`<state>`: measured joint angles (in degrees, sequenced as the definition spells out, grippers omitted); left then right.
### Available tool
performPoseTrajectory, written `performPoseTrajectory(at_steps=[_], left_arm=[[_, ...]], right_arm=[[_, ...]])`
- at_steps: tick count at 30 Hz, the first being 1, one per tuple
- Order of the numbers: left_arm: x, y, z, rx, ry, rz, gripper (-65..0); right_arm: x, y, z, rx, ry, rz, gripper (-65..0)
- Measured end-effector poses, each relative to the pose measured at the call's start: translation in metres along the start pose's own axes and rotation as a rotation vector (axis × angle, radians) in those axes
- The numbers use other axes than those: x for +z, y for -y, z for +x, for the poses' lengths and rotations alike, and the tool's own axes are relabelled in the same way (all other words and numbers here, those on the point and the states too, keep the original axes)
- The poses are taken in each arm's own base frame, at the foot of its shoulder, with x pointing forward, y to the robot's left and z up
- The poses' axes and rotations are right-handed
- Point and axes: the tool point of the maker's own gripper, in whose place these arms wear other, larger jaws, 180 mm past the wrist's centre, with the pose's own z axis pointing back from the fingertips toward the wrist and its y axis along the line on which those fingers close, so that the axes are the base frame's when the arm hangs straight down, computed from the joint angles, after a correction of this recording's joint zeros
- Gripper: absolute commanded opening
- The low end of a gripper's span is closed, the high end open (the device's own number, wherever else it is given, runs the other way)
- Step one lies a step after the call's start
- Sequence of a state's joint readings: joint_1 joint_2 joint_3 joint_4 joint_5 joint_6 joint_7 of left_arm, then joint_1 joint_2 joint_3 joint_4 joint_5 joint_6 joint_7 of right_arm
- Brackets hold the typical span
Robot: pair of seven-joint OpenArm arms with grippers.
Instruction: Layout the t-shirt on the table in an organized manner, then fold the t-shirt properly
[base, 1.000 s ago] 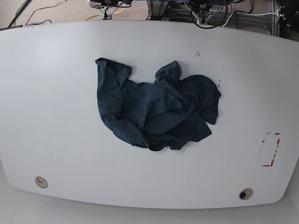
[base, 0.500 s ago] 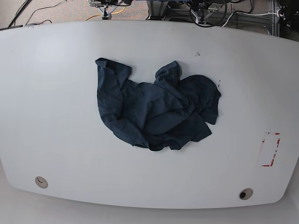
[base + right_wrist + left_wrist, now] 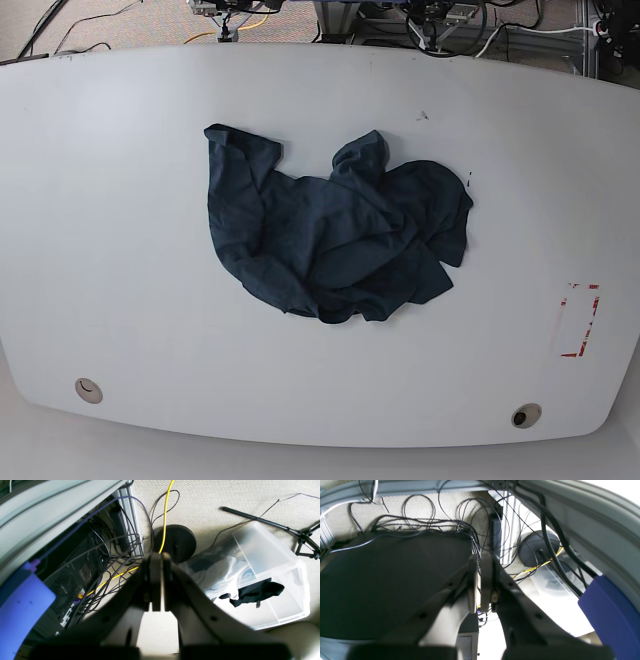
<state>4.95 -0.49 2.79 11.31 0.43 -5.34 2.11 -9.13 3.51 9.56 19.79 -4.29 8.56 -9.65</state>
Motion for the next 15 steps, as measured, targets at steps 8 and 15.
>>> performPoseTrajectory(at_steps=[8, 15], left_arm=[[0.0006, -0.0014, -0.0045, -0.003, -0.009, 0.002, -64.1], [0.0003, -0.0015, -0.0053, -0.002, -0.020, 0.002, -64.1]], right_arm=[[0.0001, 0.0003, -0.0025, 0.001, -0.003, -0.001, -64.9], [0.0001, -0.0004, 0.0043, 0.002, 0.007, 0.000, -64.9]])
